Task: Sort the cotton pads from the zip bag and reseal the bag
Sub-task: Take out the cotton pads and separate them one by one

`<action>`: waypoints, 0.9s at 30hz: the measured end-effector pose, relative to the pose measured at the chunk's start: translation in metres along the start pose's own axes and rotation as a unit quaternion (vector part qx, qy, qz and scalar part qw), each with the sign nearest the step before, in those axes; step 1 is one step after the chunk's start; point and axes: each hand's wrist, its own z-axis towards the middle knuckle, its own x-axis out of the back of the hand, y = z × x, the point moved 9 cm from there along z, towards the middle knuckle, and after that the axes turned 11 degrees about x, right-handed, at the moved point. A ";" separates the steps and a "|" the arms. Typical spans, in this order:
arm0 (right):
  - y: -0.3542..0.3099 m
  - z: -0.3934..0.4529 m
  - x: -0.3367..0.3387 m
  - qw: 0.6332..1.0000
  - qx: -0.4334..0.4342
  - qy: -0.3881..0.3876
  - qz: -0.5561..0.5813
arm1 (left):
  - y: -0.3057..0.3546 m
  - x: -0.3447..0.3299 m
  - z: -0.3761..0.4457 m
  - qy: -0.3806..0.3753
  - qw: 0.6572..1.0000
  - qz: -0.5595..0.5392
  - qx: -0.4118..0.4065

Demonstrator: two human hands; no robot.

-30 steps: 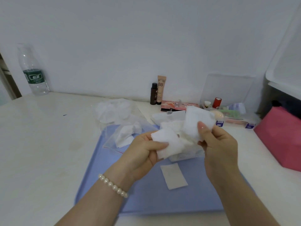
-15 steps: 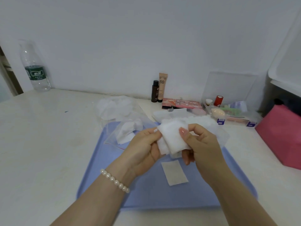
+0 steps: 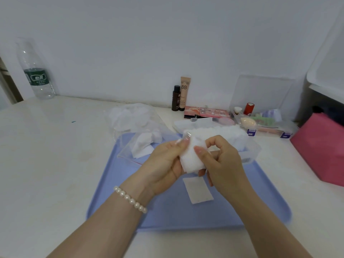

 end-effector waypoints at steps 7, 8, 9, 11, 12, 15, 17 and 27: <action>0.009 0.001 0.013 0.974 -0.036 -0.055 -0.219 | 0.021 0.045 0.000 0.135 0.989 -0.039 -0.055; 0.016 -0.004 0.009 0.955 -0.067 -0.101 -0.271 | 0.023 0.048 -0.001 0.144 0.987 -0.038 -0.054; 0.023 -0.010 0.004 0.933 -0.097 -0.146 -0.314 | 0.023 0.051 -0.002 0.149 0.987 -0.037 -0.052; 0.032 -0.021 -0.006 0.895 -0.134 -0.213 -0.367 | 0.021 0.048 -0.003 0.141 0.989 -0.027 -0.040; 0.035 -0.023 -0.008 0.887 -0.146 -0.230 -0.372 | 0.019 0.045 -0.003 0.132 0.991 -0.020 -0.031; 0.045 -0.024 -0.010 0.898 -0.174 -0.241 -0.325 | 0.015 0.037 -0.002 0.100 0.995 -0.010 -0.014; 0.050 -0.024 -0.011 0.906 -0.183 -0.237 -0.299 | 0.013 0.034 -0.001 0.084 0.996 -0.014 -0.010; 0.015 0.001 0.008 0.982 -0.059 -0.087 -0.160 | 0.018 0.028 -0.007 0.109 0.990 0.072 -0.058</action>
